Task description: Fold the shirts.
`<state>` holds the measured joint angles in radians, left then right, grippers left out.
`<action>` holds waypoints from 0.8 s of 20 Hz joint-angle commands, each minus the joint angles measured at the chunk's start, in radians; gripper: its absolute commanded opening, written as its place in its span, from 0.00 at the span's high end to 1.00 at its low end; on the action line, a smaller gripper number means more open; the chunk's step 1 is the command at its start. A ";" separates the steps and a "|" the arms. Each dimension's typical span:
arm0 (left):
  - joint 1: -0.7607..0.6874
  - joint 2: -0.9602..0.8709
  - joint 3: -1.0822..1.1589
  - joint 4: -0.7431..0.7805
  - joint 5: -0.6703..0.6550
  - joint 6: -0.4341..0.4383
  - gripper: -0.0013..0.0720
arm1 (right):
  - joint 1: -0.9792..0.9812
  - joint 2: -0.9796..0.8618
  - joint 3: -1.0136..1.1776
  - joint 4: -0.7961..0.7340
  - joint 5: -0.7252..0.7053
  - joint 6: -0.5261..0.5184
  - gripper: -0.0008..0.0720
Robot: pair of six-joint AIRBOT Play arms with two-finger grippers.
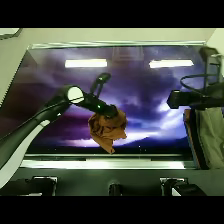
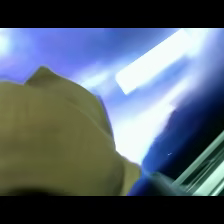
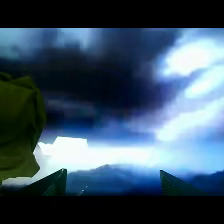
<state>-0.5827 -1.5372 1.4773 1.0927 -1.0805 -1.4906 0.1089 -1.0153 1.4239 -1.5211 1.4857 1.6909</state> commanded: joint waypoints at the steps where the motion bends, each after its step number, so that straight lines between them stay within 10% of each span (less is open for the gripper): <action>1: 0.071 -0.051 0.065 0.032 -0.062 -0.001 0.05 | 0.000 -0.127 -0.001 0.103 0.028 -0.031 0.07; 7: 0.401 0.130 -0.060 0.121 -0.302 -0.005 0.23 | 0.000 -0.265 -0.272 0.490 -0.023 -0.158 0.08; 16: 0.221 0.240 -0.765 -0.298 0.105 0.029 0.07 | 0.002 -0.340 -0.597 0.759 -0.314 -0.206 0.07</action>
<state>-0.2775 -1.2881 0.8394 0.9218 -1.1065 -1.4731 0.1097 -1.3174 0.8806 -0.8677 1.2385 1.5154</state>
